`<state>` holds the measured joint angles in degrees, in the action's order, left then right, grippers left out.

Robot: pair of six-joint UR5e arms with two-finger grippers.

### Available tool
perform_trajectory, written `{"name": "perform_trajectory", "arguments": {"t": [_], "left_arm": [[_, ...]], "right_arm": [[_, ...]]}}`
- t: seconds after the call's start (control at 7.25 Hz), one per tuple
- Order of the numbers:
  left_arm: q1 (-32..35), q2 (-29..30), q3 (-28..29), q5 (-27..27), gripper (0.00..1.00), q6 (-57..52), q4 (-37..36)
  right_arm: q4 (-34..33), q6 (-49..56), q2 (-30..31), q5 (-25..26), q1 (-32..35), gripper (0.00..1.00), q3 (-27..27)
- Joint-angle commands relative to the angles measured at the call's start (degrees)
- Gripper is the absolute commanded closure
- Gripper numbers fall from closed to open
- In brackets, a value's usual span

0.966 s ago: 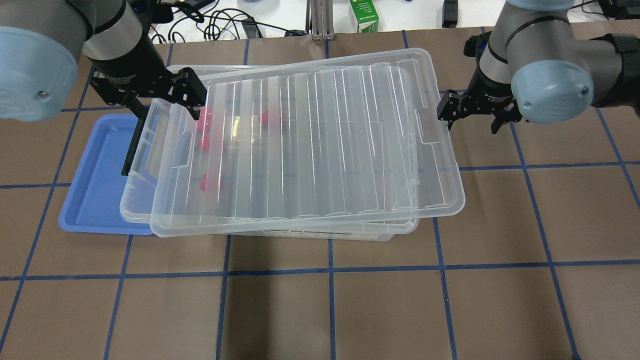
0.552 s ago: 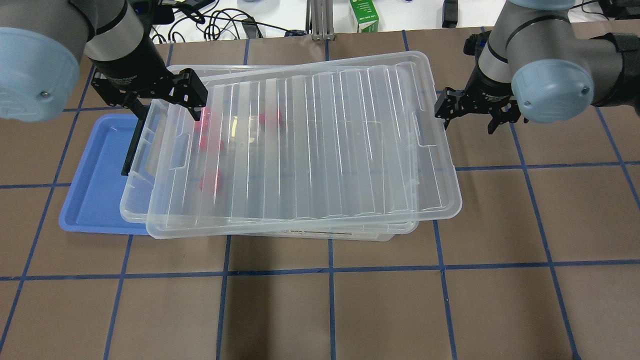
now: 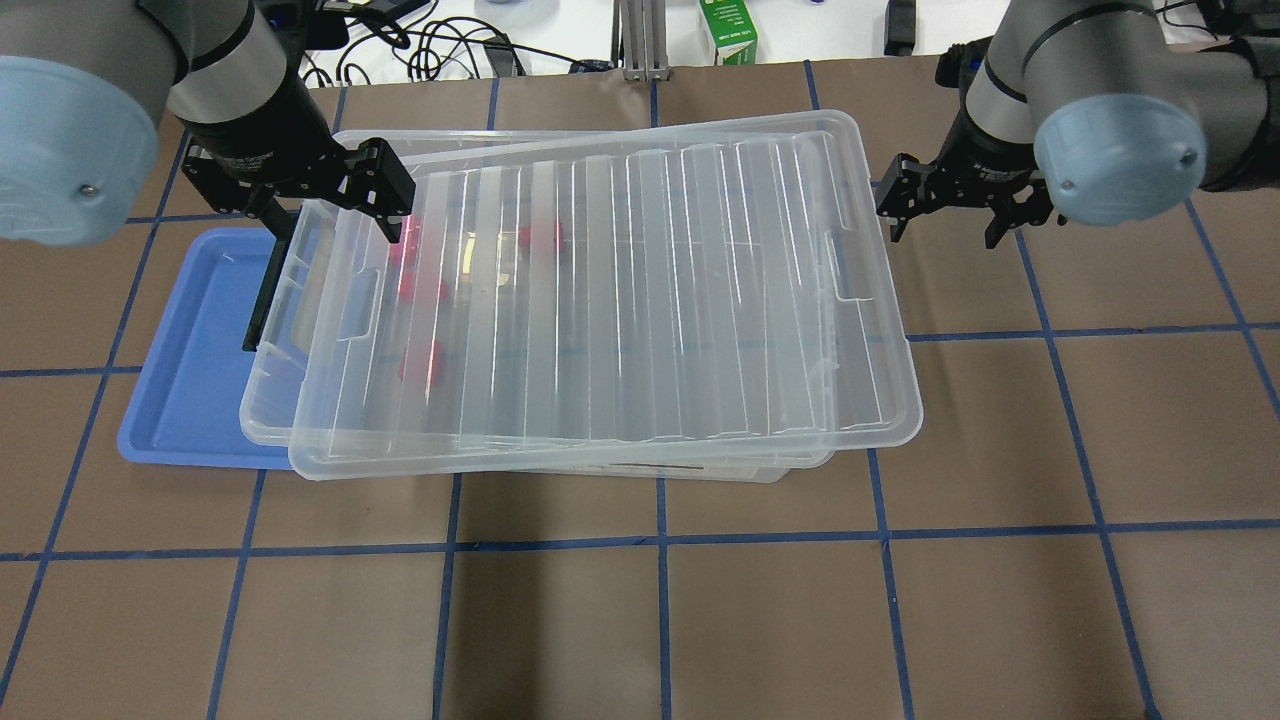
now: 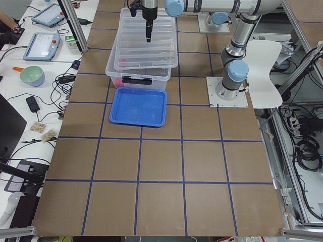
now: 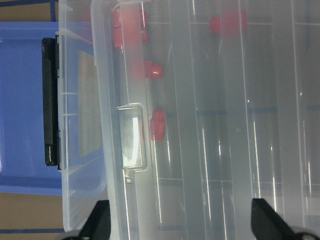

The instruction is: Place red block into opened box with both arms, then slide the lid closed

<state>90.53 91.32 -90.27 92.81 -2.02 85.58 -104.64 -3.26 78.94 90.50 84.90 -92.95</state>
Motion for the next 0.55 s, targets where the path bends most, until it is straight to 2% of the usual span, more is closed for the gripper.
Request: {"name": "perform_trajectory", "arguments": {"t": [0.0, 0.41], "left_arm": [[0.00, -0.18, -0.26, 0.00, 0.00, 0.00, -0.07], [0.00, -0.26, -0.26, -0.09, 0.00, 0.08, -0.07]], "right_arm": [[5.48, 0.00, 0.16, -0.23, 0.00, 0.00, 4.17], [10.84, -1.04, 1.57, -0.76, 2.18, 0.00, 7.59]]}}
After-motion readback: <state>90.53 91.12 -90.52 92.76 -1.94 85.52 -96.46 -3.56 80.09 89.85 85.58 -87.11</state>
